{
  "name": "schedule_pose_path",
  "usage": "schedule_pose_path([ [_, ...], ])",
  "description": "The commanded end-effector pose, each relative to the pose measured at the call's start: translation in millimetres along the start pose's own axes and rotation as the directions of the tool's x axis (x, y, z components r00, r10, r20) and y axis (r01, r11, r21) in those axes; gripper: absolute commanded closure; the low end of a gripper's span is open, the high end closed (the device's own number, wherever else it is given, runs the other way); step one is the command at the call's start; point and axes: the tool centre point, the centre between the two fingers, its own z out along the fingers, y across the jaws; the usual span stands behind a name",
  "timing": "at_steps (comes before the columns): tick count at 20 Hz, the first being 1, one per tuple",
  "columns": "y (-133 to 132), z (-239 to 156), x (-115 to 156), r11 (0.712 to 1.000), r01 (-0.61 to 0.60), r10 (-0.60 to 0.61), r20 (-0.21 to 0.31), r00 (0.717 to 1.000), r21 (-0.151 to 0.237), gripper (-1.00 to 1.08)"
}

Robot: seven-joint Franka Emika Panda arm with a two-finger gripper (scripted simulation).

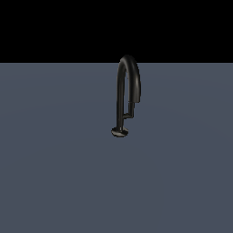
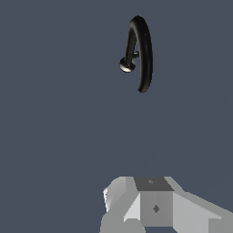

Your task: Turn on the faucet by rotating a designated handle.

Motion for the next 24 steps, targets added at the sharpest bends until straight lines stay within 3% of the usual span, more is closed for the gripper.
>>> schedule_pose_path([
  [1,0,0,0,1.0,0.0,0.0,0.0,1.0,0.0,1.08],
  [13,-1,2,19,0.999,-0.04,0.039,0.046,0.998,0.034,1.08],
  [24,-2,10,69,0.981,-0.157,0.134,0.178,0.975,0.118,1.08],
])
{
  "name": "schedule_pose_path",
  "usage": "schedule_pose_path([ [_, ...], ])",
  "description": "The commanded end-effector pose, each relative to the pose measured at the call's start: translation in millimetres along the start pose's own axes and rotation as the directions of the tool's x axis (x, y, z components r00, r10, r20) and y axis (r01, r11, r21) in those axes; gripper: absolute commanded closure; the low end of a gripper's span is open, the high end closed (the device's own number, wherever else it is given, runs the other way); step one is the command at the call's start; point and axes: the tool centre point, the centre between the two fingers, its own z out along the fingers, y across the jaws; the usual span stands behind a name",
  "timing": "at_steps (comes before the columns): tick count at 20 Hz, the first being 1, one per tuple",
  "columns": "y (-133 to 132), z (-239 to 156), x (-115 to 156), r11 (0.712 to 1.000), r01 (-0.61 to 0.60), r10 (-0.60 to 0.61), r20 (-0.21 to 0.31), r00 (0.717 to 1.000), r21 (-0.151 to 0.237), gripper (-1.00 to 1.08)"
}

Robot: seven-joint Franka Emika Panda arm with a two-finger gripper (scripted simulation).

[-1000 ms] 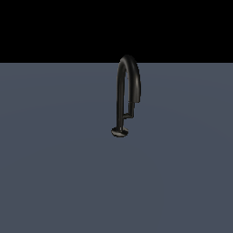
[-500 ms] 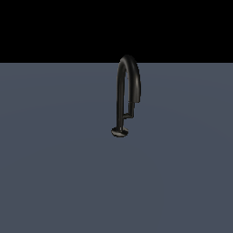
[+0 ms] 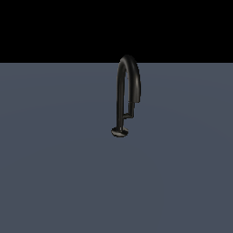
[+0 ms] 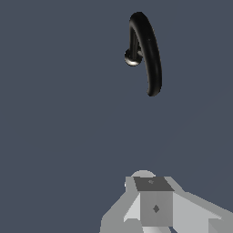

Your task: Turn on the faucet by rotating a designated handle.

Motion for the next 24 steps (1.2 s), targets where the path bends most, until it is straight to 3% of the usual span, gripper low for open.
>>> schedule_pose_path([
  [1,-1,1,14,0.999,-0.03,0.029,0.034,0.999,0.026,1.08],
  [13,-1,13,83,0.972,-0.189,0.157,0.214,0.964,0.138,1.08],
  [24,6,35,145,0.912,-0.349,0.246,0.392,0.887,0.216,1.08],
])
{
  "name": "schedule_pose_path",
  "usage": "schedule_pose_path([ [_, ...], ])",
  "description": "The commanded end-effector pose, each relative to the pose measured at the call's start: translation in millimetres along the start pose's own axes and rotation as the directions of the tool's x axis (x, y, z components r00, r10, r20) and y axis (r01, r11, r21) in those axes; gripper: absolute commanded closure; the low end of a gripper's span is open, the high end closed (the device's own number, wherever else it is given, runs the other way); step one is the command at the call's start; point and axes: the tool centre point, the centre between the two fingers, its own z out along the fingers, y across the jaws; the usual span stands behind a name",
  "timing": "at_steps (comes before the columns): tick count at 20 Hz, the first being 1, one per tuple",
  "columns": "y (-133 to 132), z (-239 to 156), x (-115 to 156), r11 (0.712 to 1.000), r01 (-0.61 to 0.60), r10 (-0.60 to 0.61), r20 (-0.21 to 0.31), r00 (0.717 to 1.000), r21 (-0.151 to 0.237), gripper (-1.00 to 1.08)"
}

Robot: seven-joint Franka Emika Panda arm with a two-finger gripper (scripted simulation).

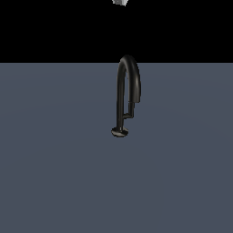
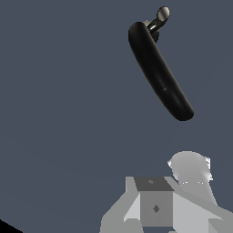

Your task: Turn on the faucet by rotating a designated handle.

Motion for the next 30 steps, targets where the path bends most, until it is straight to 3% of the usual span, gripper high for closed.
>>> schedule_pose_path([
  [1,-1,1,16,0.999,-0.033,0.031,0.039,0.999,0.03,1.08],
  [9,-2,8,65,0.983,-0.145,0.124,0.17,0.978,0.116,1.08],
  [16,1,19,109,0.95,-0.254,0.194,0.295,0.936,0.181,1.08],
  [23,8,37,153,0.898,-0.374,0.252,0.427,0.868,0.232,1.08],
  [30,18,64,198,0.821,-0.505,0.292,0.567,0.77,0.264,1.08],
])
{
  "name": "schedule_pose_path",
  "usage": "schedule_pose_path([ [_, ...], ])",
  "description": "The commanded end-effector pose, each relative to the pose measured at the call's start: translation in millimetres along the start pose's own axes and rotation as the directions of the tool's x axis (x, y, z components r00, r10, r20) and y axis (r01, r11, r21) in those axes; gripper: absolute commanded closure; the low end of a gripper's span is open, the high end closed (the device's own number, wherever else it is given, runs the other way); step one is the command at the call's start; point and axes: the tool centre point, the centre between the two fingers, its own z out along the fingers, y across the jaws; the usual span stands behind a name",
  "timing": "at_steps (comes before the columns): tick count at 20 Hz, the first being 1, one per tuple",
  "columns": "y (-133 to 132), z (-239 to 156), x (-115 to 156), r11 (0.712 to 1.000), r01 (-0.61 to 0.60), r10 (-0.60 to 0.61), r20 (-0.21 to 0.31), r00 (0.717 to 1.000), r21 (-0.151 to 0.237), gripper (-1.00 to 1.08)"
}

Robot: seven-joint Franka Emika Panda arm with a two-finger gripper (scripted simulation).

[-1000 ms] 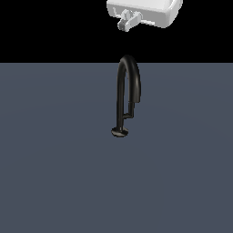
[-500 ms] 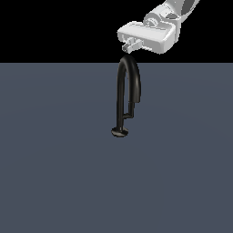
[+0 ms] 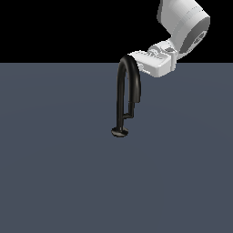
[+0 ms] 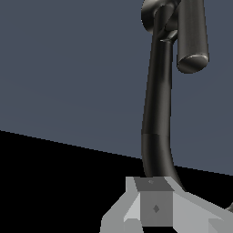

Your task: Turn on the faucet by rotating a designated handle.

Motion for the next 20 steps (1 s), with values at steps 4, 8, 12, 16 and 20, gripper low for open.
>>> schedule_pose_path([
  [4,-2,3,44,0.992,-0.099,0.089,0.115,0.989,0.083,1.08],
  [8,-2,9,72,0.977,-0.169,0.141,0.193,0.971,0.131,1.08],
  [12,-1,15,96,0.959,-0.23,0.182,0.26,0.948,0.167,1.08],
  [16,1,22,114,0.941,-0.278,0.21,0.311,0.927,0.192,1.08],
  [20,2,26,124,0.931,-0.304,0.224,0.338,0.914,0.204,1.08],
])
